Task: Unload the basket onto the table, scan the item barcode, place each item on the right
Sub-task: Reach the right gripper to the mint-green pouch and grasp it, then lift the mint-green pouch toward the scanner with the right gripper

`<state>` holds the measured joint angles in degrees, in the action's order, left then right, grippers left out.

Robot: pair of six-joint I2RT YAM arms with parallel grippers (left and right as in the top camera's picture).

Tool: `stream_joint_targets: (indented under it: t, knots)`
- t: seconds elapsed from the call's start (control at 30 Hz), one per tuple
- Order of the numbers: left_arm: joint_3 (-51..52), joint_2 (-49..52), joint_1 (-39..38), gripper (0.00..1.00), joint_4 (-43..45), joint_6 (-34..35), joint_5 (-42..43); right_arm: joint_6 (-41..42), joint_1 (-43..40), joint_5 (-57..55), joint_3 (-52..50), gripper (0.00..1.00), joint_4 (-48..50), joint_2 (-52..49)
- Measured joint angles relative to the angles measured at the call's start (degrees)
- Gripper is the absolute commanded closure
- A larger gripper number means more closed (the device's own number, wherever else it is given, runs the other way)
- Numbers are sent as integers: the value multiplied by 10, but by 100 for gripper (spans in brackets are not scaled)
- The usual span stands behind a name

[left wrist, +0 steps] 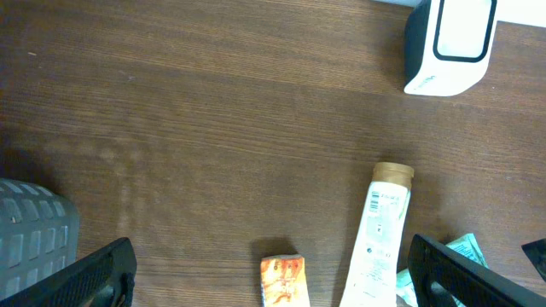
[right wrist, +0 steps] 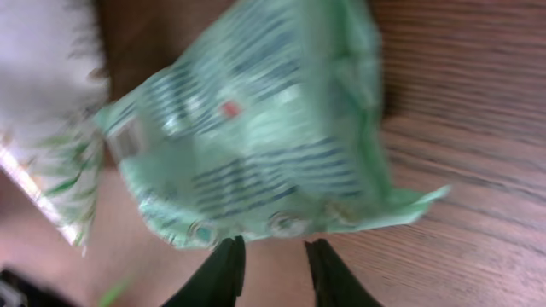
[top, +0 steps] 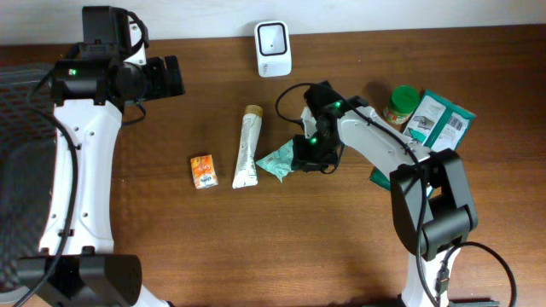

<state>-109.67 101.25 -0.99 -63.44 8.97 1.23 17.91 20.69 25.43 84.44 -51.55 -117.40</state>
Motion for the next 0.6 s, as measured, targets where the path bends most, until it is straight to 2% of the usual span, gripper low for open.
stream_joint_targets:
  t: [0.07, 0.13, 0.27, 0.4, 0.6]
  knots:
    - [0, 0, 0, 1, 0, 0, 0, -27, -5, 15, 12, 43, -12, 0]
    - [0, 0, 0, 1, 0, 0, 0, -48, -12, 23, 28, 29, -21, 0]
    - [0, 0, 0, 1, 0, 0, 0, -114, -49, 19, 59, 21, -14, 2]
    - [0, 0, 0, 1, 0, 0, 0, -184, -81, 8, 59, 21, -2, 2]
    - [0, 0, 0, 1, 0, 0, 0, -267, -80, 44, 60, 21, 19, -28]
